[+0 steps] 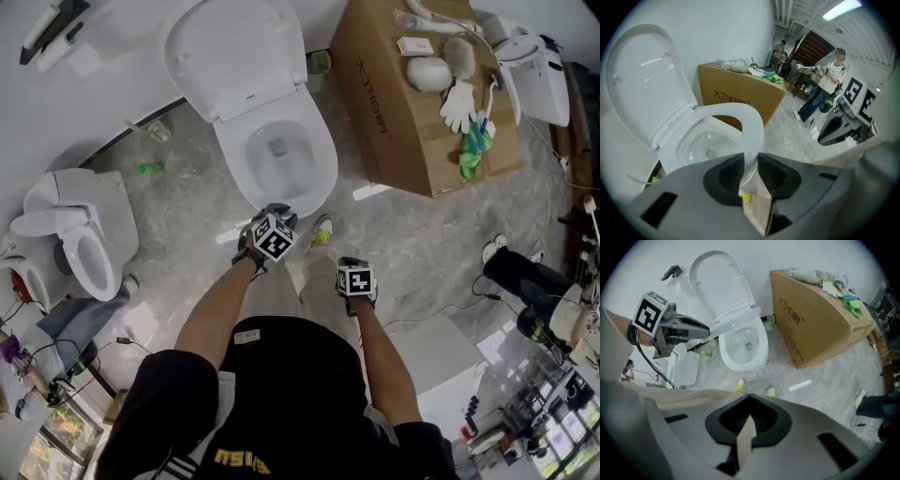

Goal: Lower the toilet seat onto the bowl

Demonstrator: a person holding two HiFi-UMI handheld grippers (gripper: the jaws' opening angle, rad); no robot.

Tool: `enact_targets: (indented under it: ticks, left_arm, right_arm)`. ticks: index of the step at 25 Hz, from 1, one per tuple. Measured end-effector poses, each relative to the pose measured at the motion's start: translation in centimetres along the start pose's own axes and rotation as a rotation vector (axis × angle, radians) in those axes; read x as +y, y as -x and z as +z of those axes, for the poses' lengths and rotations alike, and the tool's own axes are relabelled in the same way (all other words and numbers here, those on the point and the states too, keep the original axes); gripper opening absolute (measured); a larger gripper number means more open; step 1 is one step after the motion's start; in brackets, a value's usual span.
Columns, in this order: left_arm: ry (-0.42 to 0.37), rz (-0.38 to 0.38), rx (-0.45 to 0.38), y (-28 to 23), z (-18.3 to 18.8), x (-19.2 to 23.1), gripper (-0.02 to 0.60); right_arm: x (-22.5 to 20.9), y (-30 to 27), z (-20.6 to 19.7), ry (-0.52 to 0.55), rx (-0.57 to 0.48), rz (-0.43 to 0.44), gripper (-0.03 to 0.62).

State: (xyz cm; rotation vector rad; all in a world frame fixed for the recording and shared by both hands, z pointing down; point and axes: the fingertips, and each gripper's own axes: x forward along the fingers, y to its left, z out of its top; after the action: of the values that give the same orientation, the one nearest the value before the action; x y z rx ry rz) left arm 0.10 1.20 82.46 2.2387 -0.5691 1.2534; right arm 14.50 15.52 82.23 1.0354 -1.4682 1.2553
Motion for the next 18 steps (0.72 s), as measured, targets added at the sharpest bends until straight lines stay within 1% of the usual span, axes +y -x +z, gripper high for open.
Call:
enact_targets:
  ticks: [4, 10, 15, 18]
  left_arm:
    - [0.019, -0.006, 0.006, -0.7, -0.6, -0.4, 0.098]
    - [0.029, -0.006, 0.039, -1.9, -1.4, -0.6, 0.095]
    - [0.040, -0.001, 0.056, -2.8, -1.8, -0.8, 0.094]
    - [0.057, 0.003, 0.054, -3.5, -2.0, -1.0, 0.091]
  right_arm:
    - [0.1, -0.6, -1.2, 0.008, 0.021, 0.003, -0.008]
    - [0.0, -1.3, -1.6, 0.098, 0.061, 0.001, -0.008]
    - [-0.6, -1.5, -0.9, 0.102, 0.055, 0.000, -0.008]
    - [-0.9, -1.8, -1.2, 0.096, 0.060, -0.001, -0.008]
